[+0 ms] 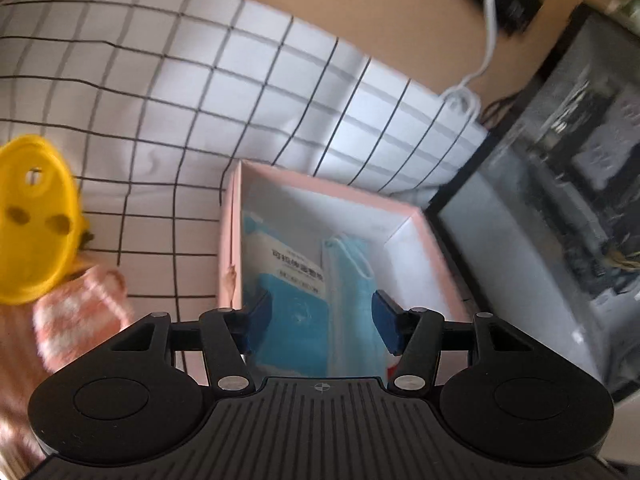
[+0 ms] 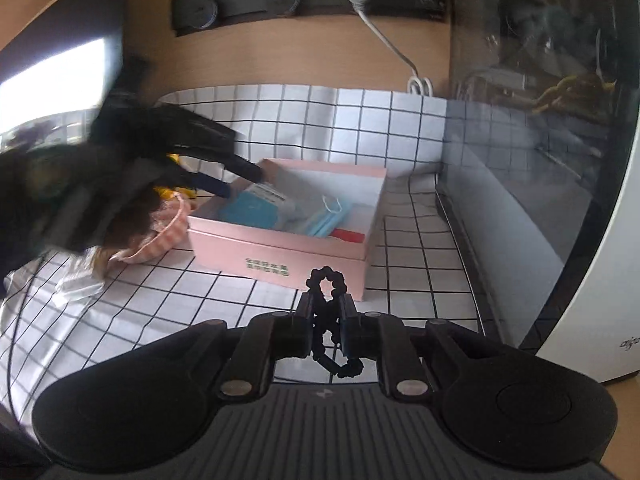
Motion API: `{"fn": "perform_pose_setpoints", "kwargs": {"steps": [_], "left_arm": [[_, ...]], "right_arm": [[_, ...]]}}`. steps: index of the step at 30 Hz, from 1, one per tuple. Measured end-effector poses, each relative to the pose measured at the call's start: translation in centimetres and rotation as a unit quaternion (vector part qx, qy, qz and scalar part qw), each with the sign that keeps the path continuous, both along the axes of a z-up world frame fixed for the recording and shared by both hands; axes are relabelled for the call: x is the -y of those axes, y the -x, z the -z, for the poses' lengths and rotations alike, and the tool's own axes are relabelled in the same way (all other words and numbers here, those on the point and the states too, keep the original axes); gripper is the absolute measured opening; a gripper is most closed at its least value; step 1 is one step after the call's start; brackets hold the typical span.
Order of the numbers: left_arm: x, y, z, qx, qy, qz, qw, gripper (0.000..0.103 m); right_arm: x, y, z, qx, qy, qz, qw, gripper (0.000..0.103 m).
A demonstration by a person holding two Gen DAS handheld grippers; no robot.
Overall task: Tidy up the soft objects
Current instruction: 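Carry the bracelet and wipe pack over the pink box and release both, then grasp the cotton-swab bundle with the left tool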
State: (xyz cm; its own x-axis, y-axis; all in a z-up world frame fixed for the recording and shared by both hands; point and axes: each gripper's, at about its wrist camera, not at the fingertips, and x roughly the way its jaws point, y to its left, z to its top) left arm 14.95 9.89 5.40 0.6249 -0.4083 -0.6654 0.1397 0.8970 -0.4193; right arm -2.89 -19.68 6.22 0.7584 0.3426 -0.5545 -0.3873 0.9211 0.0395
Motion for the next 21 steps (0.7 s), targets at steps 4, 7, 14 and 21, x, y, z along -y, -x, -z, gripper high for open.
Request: {"fn": "perform_pose_setpoints", "kwargs": {"steps": [4,7,14,21], "left_arm": [[-2.9,5.2,-1.3,0.056,0.032,-0.010,0.9979,0.060],[-4.5,10.4,-1.7,0.085,0.031,-0.023,0.9957,0.060],[-7.5,18.9,1.1,0.044,-0.030,-0.080,0.9954,0.060],[-10.9,20.4,1.1,0.039,-0.052,-0.177,0.9820,0.060]], "right_arm": [[-1.1,-2.9,-1.0,0.018,0.001,-0.007,1.000,0.013],[-2.2,-6.5,-2.6,0.042,-0.006,-0.013,0.999,0.013],[-5.1,-15.0,-4.0,0.045,0.007,0.004,0.999,0.060],[-7.4,-10.4,-0.8,0.005,0.026,-0.064,0.998,0.066]]}}
